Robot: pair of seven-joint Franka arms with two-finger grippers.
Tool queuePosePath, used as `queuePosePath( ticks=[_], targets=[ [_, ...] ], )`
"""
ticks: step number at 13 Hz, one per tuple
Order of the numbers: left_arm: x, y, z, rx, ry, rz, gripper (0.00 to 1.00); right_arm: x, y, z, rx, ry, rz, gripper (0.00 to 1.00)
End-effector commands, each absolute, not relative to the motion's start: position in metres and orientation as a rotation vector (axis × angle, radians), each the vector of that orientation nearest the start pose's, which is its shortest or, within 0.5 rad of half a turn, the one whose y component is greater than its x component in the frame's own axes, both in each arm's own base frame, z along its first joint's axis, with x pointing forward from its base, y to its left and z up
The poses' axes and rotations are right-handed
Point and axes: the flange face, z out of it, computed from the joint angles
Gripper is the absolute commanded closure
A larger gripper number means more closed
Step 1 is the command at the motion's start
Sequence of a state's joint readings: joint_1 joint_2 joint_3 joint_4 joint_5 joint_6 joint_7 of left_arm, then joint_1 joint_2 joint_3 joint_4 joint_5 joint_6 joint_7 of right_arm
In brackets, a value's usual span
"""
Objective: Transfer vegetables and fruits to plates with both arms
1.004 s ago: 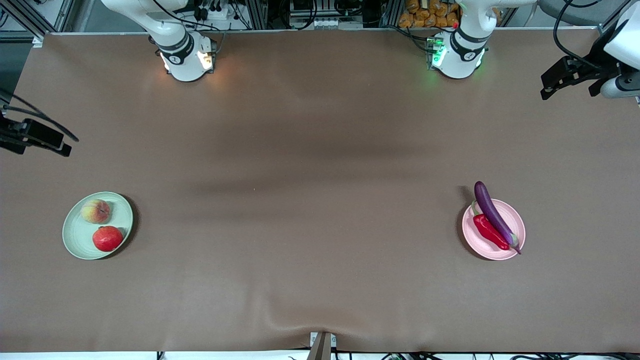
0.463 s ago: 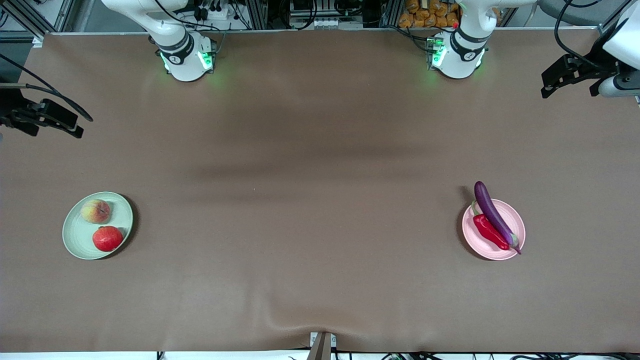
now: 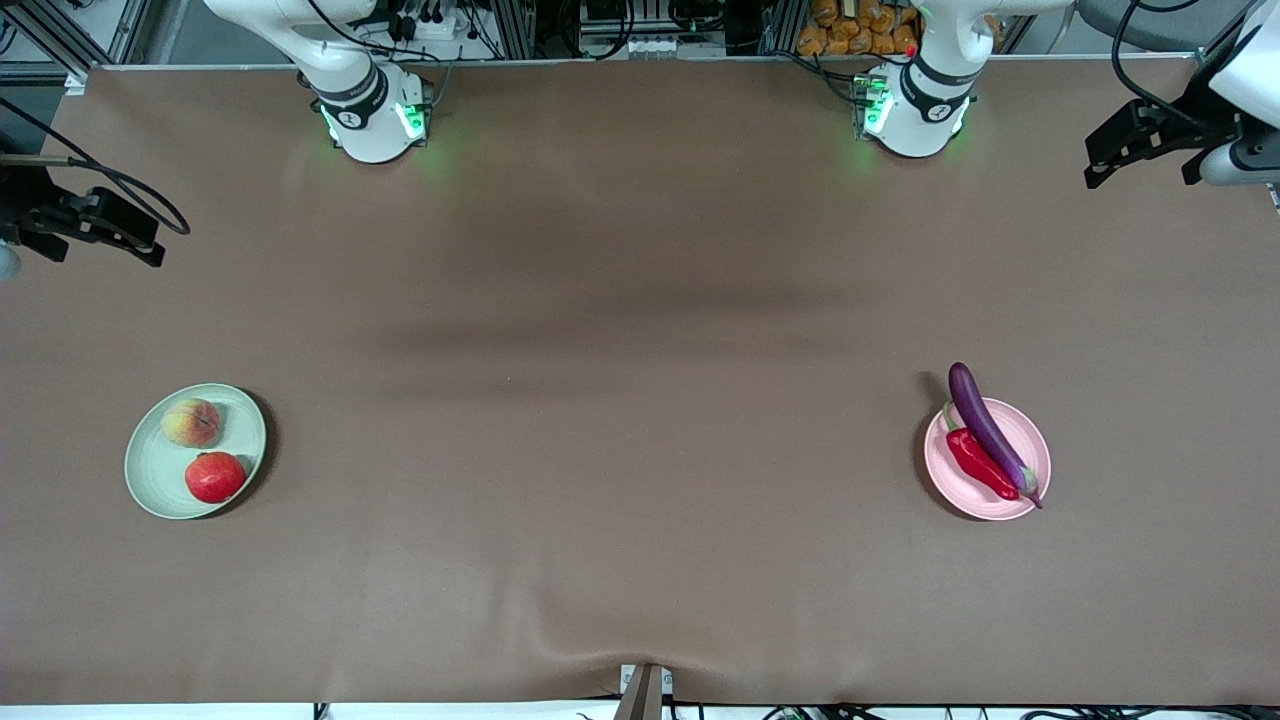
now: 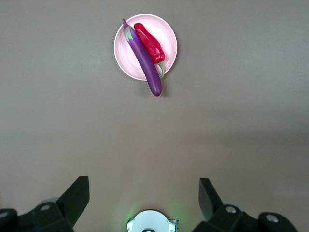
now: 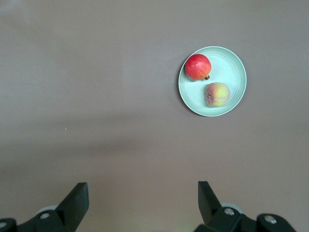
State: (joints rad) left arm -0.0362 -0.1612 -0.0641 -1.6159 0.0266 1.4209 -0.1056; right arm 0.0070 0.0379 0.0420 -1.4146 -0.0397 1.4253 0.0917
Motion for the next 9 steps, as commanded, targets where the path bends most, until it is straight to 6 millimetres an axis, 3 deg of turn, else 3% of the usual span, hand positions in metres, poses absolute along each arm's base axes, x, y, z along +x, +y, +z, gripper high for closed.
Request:
queuePosePath(
  ticks=[1, 5, 7, 9],
  targets=[
    [0.487, -0.047, 0.687, -3.098, -0.002, 0.020, 0.00, 0.527, 0.024, 0.663, -3.170, 0.079, -0.010, 0.00],
    [0.493, -0.049, 0.691, -3.102, -0.004, 0.006, 0.00, 0.523, 0.024, 0.664, -3.166, 0.066, -0.017, 0.00],
    [0.493, -0.052, 0.689, -3.102, 0.001, 0.013, 0.00, 0.527, 0.025, 0.685, -3.166, 0.056, -0.083, 0.00],
    [0.493, -0.052, 0.689, -3.101, 0.001, 0.013, 0.00, 0.526, 0.028, 0.683, -3.172, 0.043, -0.023, 0.00]
  ],
)
